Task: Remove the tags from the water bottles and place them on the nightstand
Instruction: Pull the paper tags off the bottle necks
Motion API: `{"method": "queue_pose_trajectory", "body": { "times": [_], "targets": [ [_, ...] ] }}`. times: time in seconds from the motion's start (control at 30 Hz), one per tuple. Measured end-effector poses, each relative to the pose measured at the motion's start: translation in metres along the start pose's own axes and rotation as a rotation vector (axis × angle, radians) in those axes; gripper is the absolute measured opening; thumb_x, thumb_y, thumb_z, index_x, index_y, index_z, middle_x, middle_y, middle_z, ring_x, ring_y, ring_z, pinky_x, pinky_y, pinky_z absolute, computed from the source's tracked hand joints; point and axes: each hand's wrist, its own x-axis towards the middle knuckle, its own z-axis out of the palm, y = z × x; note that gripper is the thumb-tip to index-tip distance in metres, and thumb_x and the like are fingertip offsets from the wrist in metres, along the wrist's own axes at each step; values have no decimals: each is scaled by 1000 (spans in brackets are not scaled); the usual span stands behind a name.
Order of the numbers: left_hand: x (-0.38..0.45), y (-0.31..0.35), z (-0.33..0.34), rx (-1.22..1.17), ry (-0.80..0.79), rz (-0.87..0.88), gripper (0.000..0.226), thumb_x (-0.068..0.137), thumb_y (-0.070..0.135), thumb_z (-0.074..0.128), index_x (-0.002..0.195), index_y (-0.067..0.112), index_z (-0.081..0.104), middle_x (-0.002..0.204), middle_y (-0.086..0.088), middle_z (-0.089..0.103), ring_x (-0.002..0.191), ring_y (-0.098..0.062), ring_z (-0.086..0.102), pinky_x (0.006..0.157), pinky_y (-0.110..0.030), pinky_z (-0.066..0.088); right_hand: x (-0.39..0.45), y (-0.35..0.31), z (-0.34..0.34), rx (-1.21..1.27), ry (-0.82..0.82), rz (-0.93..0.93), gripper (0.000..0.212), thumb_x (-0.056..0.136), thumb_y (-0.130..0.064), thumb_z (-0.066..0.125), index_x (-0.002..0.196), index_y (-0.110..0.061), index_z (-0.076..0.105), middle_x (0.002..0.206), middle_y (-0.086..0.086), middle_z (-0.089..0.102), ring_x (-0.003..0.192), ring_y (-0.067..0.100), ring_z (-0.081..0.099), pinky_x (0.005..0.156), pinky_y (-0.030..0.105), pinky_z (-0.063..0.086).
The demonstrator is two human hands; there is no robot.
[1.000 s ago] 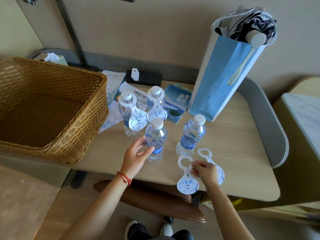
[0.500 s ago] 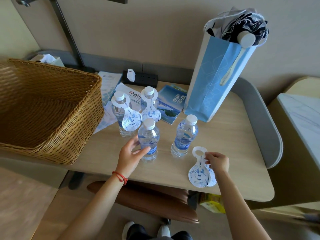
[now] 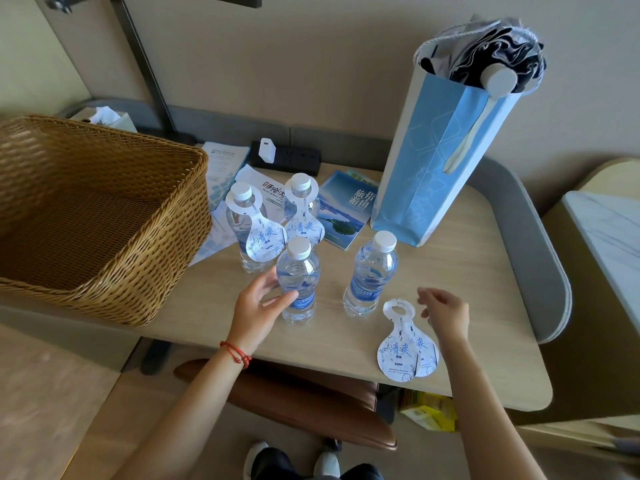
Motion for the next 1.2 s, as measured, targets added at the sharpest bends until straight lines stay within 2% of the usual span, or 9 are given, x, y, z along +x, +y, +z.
{"method": "queue_pose_trajectory", "body": {
  "times": [0.17, 0.27, 0.47, 0.6, 0.77, 0.83, 1.0, 1.13, 1.2],
  "targets": [
    [4, 11, -2, 2, 88, 19, 41, 78, 4, 68, 111, 24, 57, 108, 8, 63, 101, -1, 59, 75, -5, 46, -3, -59, -3, 154, -116, -135, 11, 83, -17, 63, 73, -20, 67, 66, -3, 66, 44, 4, 53, 45, 19, 41],
    [8, 24, -6, 14, 120, 78, 34, 80, 5, 64, 109, 22, 57, 106, 3, 64, 101, -5, 59, 79, -8, 47, -5, -93, 0, 235, -171, -180, 9, 83, -15, 64, 75, -15, 69, 64, -3, 66, 42, 3, 52, 41, 15, 40],
    [19, 46, -15, 96, 208, 165, 24, 84, 10, 61, 106, 21, 60, 107, -1, 65, 101, -5, 61, 84, -13, 48, -13, -151, 1, 255, -235, -327, 13, 85, -18, 60, 75, -21, 68, 70, -3, 67, 50, 3, 56, 47, 14, 46],
    [26, 56, -23, 116, 281, 194, 23, 85, 10, 59, 107, 17, 60, 108, 0, 65, 101, -6, 61, 86, -11, 47, -23, -183, 14, 262, -325, -418, 13, 85, -16, 60, 75, -18, 68, 55, -12, 65, 47, 0, 56, 45, 10, 44],
    [42, 60, -39, 154, 338, 195, 25, 86, 12, 59, 111, 12, 60, 109, 0, 63, 101, -10, 60, 86, -13, 46, -33, -203, 54, 209, -475, -457, 15, 85, -11, 59, 75, -14, 70, 62, -3, 65, 44, 1, 53, 46, 12, 45],
    [51, 57, -47, 152, 343, 176, 28, 86, 12, 59, 114, 9, 58, 111, -2, 62, 104, -13, 59, 89, -20, 45, -36, -206, 72, 160, -532, -468, 13, 86, -12, 58, 80, -9, 70, 64, -3, 66, 45, 1, 54, 48, 14, 46],
    [75, 44, -68, 183, 309, 115, 36, 84, 15, 61, 120, 12, 55, 119, -3, 59, 110, -14, 56, 86, -18, 44, -41, -213, 118, 67, -631, -434, 16, 87, -12, 58, 76, -18, 68, 67, -1, 66, 44, 2, 56, 45, 14, 45],
    [96, 28, -80, 170, 220, 51, 42, 83, 11, 63, 123, 8, 52, 127, -11, 56, 118, -22, 52, 93, -35, 47, -38, -214, 151, -6, -649, -389, 11, 88, -14, 58, 84, -11, 68, 68, 1, 66, 44, 3, 57, 45, 14, 48],
    [104, 20, -83, 200, 182, 50, 44, 81, 14, 65, 124, 10, 52, 128, -10, 57, 117, -20, 53, 90, -26, 46, -37, -212, 165, -22, -647, -343, 11, 87, -16, 60, 84, -10, 68, 67, 1, 66, 42, 3, 57, 46, 15, 49]
  ]
}}
